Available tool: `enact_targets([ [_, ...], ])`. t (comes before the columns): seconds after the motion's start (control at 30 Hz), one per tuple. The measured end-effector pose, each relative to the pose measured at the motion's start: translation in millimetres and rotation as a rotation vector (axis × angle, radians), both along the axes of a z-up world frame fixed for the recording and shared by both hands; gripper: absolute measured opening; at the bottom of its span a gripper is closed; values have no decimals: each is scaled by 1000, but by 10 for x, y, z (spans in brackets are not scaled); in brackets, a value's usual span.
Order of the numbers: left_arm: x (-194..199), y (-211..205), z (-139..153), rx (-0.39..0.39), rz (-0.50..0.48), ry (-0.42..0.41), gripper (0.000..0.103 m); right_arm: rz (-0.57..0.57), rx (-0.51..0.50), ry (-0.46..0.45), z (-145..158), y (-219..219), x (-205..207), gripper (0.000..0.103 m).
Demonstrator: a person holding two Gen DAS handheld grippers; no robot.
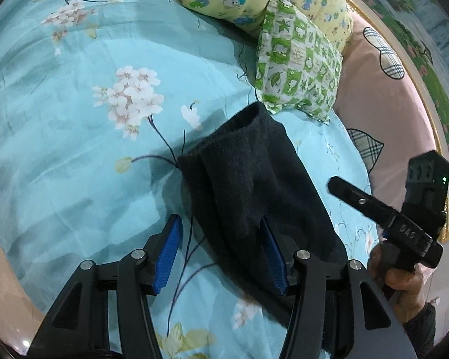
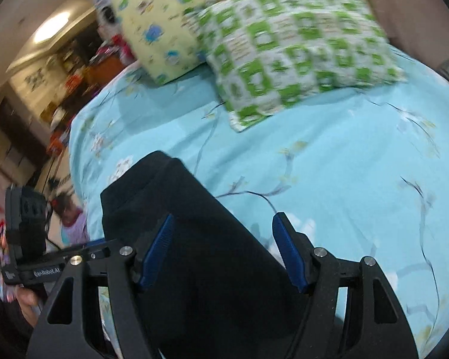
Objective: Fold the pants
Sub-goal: 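Grasp the folded pants end with the left gripper while the right gripper grasps alongside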
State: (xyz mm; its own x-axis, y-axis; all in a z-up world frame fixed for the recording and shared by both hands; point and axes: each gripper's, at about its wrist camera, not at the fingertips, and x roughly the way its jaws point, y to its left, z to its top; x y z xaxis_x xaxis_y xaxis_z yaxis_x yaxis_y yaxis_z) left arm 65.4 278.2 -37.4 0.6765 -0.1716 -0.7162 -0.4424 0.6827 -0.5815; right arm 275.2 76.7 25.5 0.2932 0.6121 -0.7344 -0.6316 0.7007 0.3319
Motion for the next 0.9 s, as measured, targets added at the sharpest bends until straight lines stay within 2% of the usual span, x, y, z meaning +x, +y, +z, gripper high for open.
enact_targets([
  [0.1, 26, 54, -42, -28, 12, -2, 55, 62, -34, -5, -44, 223, 92, 68],
  [0.2, 60, 76, -61, -37, 17, -3, 54, 97, -24, 16, -82, 373, 213, 63],
  [0.27, 100, 71, -61, -30, 17, -3, 53, 123, -29, 41, -133, 481, 292, 52],
  [0.4, 172, 57, -77, 2, 11, -5, 48, 155, -76, 84, -265, 651, 370, 42],
  [0.47, 200, 47, -91, 19, 9, -1, 38, 169, -63, 99, -278, 660, 365, 25],
  [0.53, 225, 37, -107, 27, 4, 1, 33, 183, -57, 84, -256, 667, 328, 22],
  [0.6, 222, 27, -93, 27, -2, -3, 27, 193, -60, 76, -226, 672, 285, 13],
  [0.73, 206, -26, 49, 22, -23, -30, 19, 189, -42, 29, -95, 619, 188, 10],
  [0.9, 169, -254, 422, 51, -82, -110, 17, 136, 60, -10, 149, 353, 46, 9],
])
